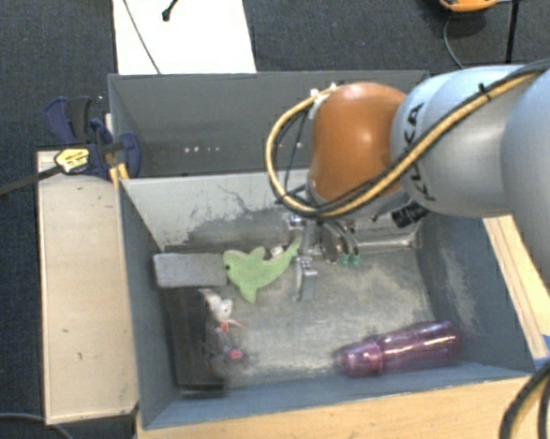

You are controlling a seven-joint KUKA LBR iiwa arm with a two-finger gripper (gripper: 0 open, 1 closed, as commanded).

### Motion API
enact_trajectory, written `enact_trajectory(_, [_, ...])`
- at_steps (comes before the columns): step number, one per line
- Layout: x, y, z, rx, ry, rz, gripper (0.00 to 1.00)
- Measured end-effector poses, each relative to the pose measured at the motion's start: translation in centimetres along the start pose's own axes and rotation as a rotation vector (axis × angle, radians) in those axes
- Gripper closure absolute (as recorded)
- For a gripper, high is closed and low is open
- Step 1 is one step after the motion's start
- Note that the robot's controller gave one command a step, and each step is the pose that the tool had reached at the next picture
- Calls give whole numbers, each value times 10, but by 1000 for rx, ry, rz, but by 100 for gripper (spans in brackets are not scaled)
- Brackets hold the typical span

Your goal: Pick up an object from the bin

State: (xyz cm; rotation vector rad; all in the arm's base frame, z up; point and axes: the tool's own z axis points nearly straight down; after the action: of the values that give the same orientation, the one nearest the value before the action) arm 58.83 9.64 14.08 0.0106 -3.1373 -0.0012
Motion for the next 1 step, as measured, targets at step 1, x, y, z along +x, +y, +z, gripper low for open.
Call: enact_trajectory(1, [-1,-1,-5,-1,-7,3,0])
